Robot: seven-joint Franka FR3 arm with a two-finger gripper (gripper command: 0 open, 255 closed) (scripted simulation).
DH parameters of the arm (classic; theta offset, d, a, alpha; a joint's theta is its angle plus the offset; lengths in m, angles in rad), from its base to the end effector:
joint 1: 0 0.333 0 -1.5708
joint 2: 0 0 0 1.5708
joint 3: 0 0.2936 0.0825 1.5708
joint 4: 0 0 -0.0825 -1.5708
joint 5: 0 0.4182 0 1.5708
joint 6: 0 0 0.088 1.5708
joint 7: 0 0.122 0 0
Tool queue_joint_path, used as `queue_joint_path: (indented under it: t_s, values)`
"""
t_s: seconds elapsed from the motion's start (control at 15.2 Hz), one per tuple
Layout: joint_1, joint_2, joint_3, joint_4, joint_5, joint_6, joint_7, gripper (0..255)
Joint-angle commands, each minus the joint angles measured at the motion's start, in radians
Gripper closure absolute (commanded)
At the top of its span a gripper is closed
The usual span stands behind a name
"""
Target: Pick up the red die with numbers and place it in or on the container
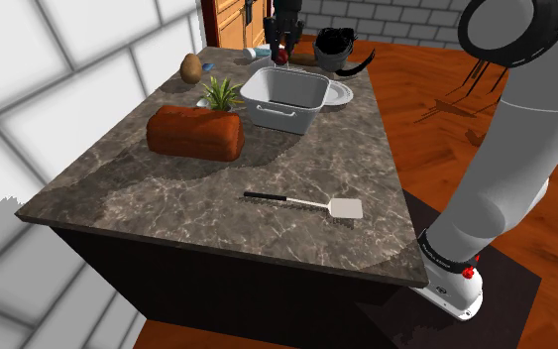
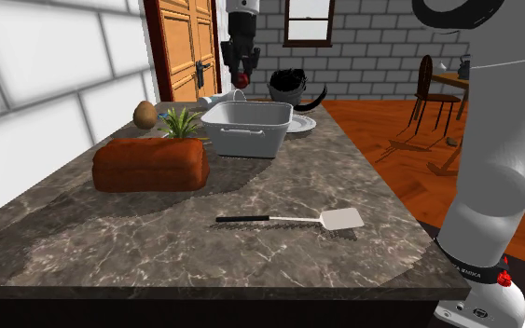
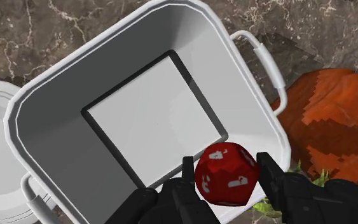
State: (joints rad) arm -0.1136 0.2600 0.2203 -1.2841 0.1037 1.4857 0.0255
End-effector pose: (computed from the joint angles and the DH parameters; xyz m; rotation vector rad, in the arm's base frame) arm 0.6471 0.0648 0.5672 -2.9815 -0.1217 0.0928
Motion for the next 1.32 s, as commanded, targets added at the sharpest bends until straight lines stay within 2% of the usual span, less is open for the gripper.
queue_joint_path:
  t_s: [0.0, 0.07, 0.99, 1.25]
  values:
    - [-0.029, 0.012, -0.017, 0.016, -0.001, -0.011, -0.046, 255]
    - [-0.047, 0.029, -0.027, 0.041, -0.002, -0.024, -0.074, 255]
    - [-0.054, -0.015, -0.030, -0.210, 0.006, 0.182, -0.103, 255]
    - [-0.054, -0.016, -0.030, -0.217, 0.006, 0.189, -0.104, 255]
